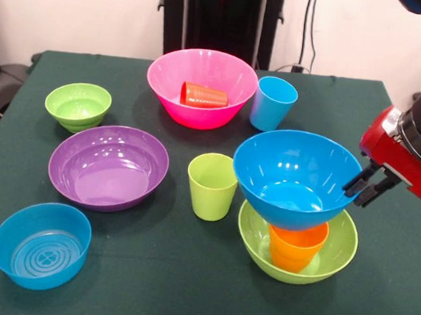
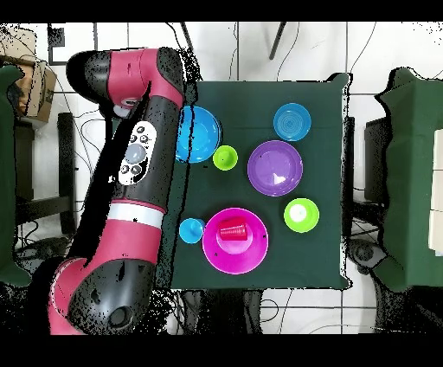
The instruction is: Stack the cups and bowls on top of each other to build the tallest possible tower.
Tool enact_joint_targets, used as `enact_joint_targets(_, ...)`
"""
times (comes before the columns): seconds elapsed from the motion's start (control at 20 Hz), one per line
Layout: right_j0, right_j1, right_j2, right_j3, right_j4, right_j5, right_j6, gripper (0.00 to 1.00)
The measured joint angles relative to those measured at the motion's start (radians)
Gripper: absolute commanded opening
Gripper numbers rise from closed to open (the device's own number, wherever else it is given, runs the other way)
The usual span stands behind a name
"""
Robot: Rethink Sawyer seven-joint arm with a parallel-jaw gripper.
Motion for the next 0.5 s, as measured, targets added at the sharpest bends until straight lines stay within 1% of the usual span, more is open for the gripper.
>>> enact_joint_targets(0.45, 0.01, -0.001, 0.012, 0.004, 0.0, 0.0, 0.0, 0.0)
enact_joint_targets(0.5, 0.014, -0.002, 0.015, 0.009, 0.0, 0.0, 0.0, 1.0)
